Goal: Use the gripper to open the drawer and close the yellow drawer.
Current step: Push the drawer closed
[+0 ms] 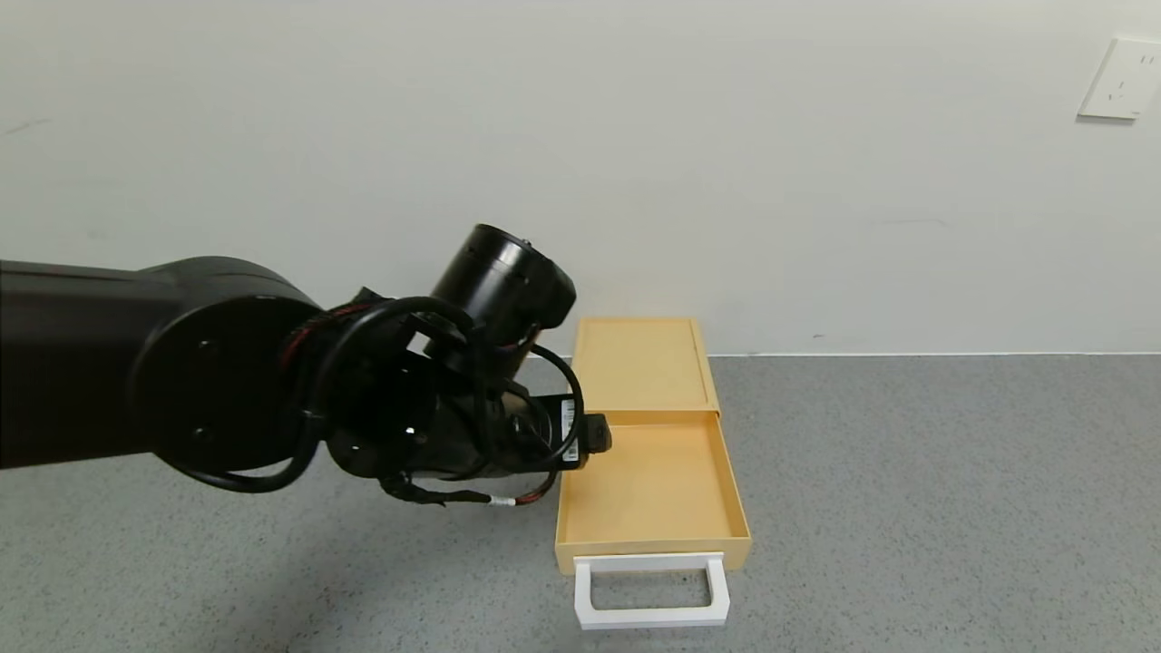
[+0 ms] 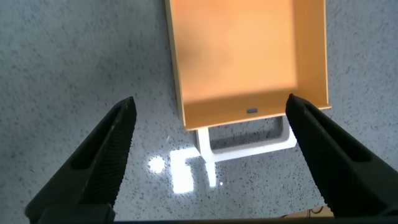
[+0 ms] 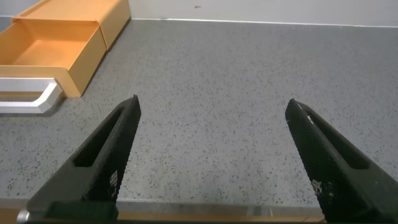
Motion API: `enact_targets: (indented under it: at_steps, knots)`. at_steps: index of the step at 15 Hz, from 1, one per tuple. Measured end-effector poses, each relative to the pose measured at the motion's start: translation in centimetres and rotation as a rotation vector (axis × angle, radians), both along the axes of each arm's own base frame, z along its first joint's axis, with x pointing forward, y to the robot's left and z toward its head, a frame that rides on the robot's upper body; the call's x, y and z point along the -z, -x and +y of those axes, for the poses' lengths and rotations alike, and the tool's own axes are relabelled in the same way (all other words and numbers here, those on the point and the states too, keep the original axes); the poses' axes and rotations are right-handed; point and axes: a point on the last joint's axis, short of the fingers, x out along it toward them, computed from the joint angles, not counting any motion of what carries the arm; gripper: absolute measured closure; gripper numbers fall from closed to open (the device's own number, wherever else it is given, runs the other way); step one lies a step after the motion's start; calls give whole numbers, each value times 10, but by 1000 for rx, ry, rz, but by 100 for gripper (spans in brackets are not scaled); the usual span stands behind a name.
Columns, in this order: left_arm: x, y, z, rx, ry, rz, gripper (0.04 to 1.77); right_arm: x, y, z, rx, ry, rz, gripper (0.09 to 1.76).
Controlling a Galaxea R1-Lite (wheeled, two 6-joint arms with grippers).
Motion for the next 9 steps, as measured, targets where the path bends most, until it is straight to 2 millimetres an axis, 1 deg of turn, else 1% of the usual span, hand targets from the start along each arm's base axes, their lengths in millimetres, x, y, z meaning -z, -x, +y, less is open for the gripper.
enact_targets:
  at_steps: [3, 7, 9]
  knots:
    - [13, 4, -23, 2, -9, 52, 8, 0, 0, 0, 0, 0, 0, 14]
    - [35, 12, -56, 28, -35, 86, 8, 0, 0, 0, 0, 0, 0, 14]
    - [46, 17, -69, 56, -64, 99, 8, 0, 0, 0, 0, 0, 0, 14]
